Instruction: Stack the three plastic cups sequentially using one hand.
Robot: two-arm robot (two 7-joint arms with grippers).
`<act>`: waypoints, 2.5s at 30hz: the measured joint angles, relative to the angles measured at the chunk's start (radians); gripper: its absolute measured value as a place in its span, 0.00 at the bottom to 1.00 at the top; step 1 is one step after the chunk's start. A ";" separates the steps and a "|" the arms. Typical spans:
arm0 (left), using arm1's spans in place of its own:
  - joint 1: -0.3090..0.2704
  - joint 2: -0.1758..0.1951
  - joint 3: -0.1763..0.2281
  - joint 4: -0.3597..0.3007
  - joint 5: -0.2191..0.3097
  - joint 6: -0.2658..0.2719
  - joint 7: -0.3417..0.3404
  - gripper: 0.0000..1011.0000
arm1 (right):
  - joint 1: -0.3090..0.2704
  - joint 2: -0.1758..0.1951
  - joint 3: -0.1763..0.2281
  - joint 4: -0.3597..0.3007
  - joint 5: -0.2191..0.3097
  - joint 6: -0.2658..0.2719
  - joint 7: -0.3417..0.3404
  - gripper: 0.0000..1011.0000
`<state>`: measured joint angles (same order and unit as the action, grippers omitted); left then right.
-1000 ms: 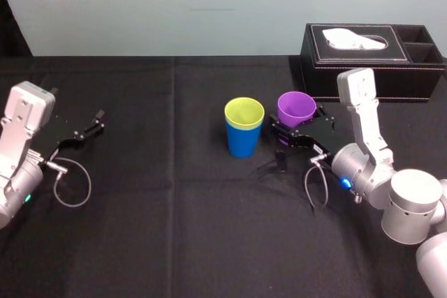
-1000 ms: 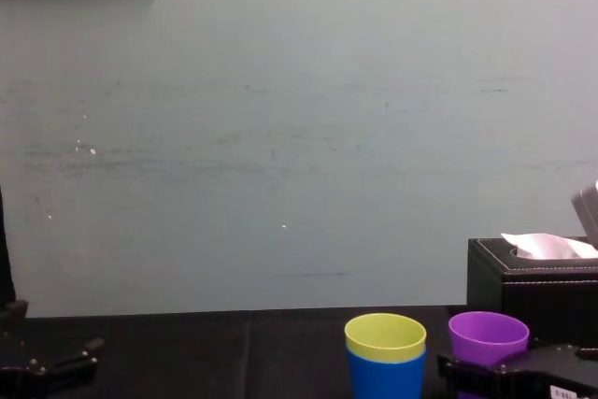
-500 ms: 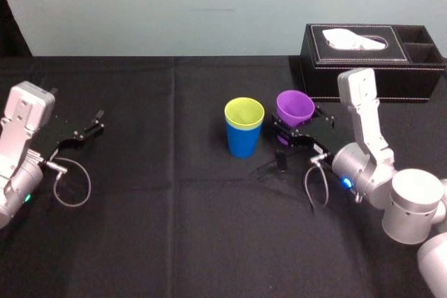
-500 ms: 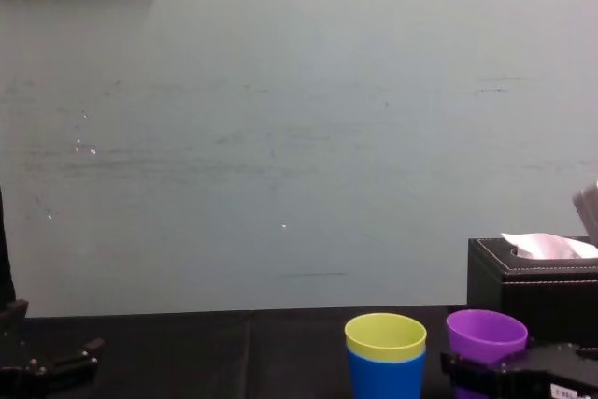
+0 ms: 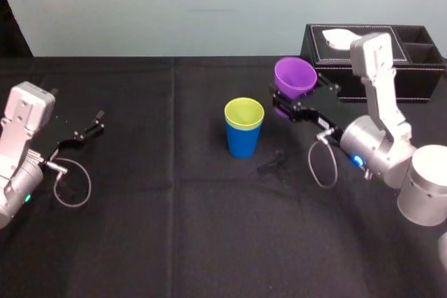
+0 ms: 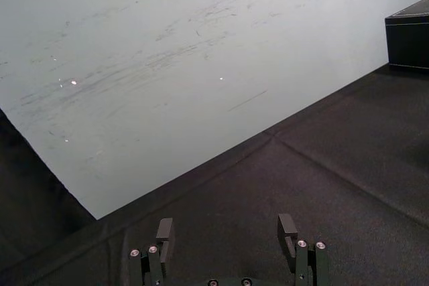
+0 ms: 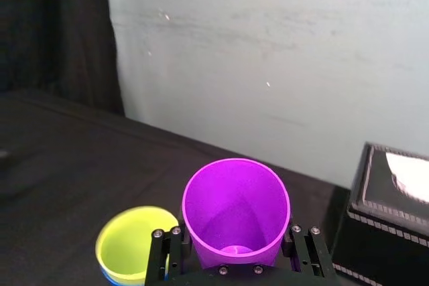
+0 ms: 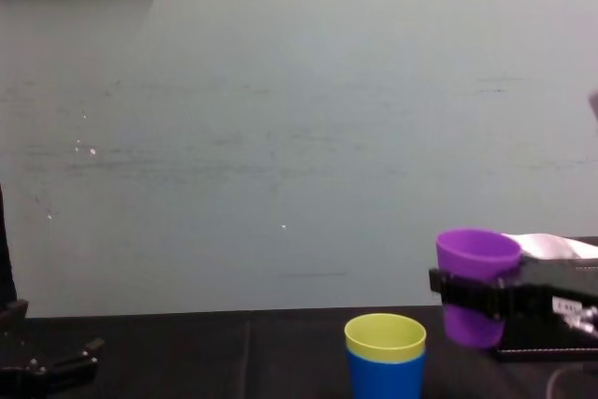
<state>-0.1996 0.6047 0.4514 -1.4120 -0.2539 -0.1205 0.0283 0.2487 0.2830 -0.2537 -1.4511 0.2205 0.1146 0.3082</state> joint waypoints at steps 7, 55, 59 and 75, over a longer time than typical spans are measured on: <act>0.000 0.000 0.000 0.000 0.000 0.000 0.000 1.00 | -0.010 0.022 -0.001 -0.092 0.034 0.035 0.023 0.72; 0.000 0.000 0.000 0.000 0.000 0.000 0.000 1.00 | 0.027 0.015 -0.121 -0.050 0.086 0.021 0.025 0.72; 0.000 0.000 0.000 0.000 0.000 0.000 0.000 1.00 | 0.033 0.008 -0.126 -0.035 0.079 0.014 0.025 0.72; 0.000 0.000 0.000 0.000 0.000 0.000 0.000 1.00 | 0.053 -0.006 -0.136 0.016 0.060 0.010 0.026 0.72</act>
<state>-0.1995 0.6047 0.4514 -1.4120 -0.2539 -0.1205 0.0283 0.3017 0.2772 -0.3894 -1.4351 0.2806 0.1243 0.3344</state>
